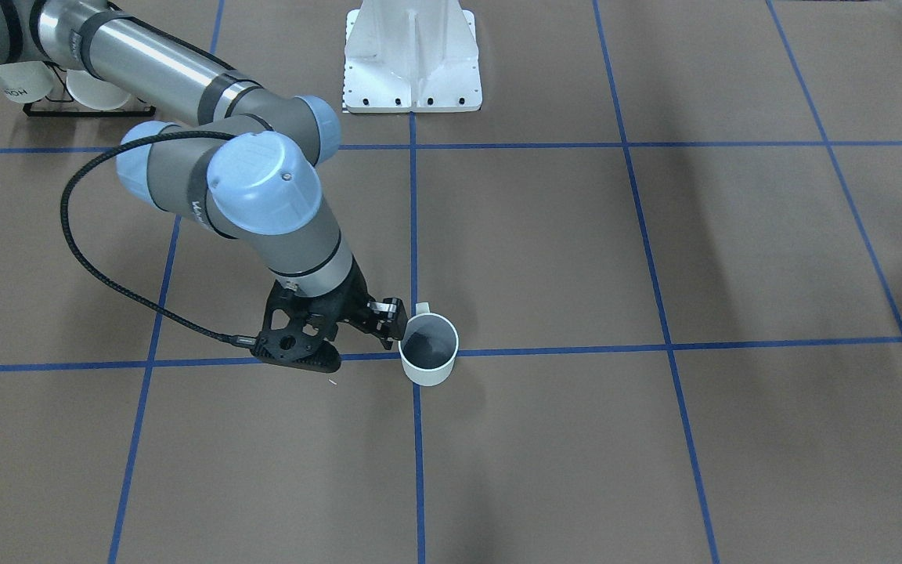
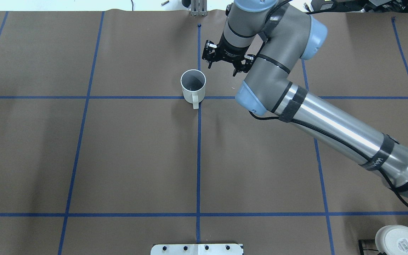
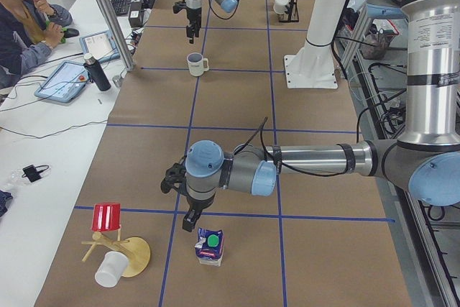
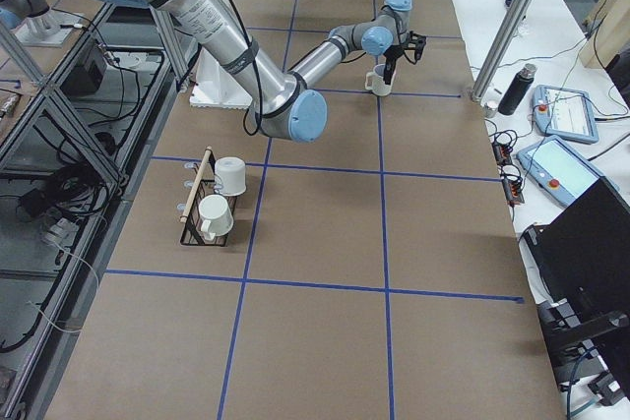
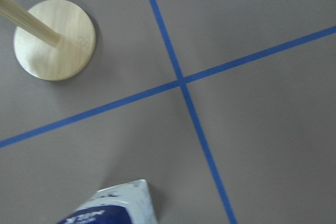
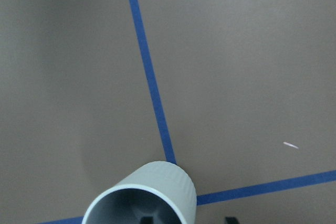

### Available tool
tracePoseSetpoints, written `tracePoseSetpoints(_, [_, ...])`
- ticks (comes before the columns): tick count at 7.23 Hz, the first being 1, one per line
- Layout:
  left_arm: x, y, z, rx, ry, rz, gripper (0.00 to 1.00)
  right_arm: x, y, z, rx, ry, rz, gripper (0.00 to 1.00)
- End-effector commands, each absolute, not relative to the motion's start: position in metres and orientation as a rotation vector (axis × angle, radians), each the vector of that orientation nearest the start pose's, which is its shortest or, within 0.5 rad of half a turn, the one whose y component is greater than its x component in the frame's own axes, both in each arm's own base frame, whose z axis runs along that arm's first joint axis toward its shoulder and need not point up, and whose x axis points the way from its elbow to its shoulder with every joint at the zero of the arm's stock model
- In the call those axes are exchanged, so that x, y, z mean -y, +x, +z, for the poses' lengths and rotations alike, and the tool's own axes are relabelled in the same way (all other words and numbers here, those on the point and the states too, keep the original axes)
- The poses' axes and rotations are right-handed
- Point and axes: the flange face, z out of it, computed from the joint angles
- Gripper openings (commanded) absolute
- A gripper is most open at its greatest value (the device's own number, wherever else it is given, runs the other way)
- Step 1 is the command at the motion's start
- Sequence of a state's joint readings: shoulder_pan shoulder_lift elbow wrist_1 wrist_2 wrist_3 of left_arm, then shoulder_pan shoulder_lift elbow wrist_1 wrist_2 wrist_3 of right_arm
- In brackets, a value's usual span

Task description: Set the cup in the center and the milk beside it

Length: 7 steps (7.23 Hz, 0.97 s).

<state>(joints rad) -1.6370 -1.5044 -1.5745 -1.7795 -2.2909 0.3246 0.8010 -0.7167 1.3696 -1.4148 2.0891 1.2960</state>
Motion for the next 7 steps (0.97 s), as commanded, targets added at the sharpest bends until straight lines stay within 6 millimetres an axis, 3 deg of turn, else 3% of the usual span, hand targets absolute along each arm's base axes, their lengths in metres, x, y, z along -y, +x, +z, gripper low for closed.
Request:
tracePoseSetpoints(1, [0.468, -0.113, 0.710, -0.677, 0.231, 0.304, 0.99, 0.593, -0.434, 0.215, 0.920, -0.004, 0.273, 1.00])
tracePoseSetpoints(3, [0.450, -0.109, 0.737, -0.715, 0.176, 0.263, 0.99, 0.579, -0.418, 0.228, 0.925, 0.003, 0.274, 1.00])
tracePoseSetpoints(6, [0.439, -0.103, 0.747, -0.786, 0.197, 0.148, 0.99, 0.573, -0.411, 0.227, 0.932, 0.018, 0.286, 1.00])
tracePoseSetpoints(7, [0.433, -0.102, 0.769, -0.780, 0.225, 0.138, 0.93, 0.570, -0.408, 0.225, 0.936, 0.021, 0.286, 1.00])
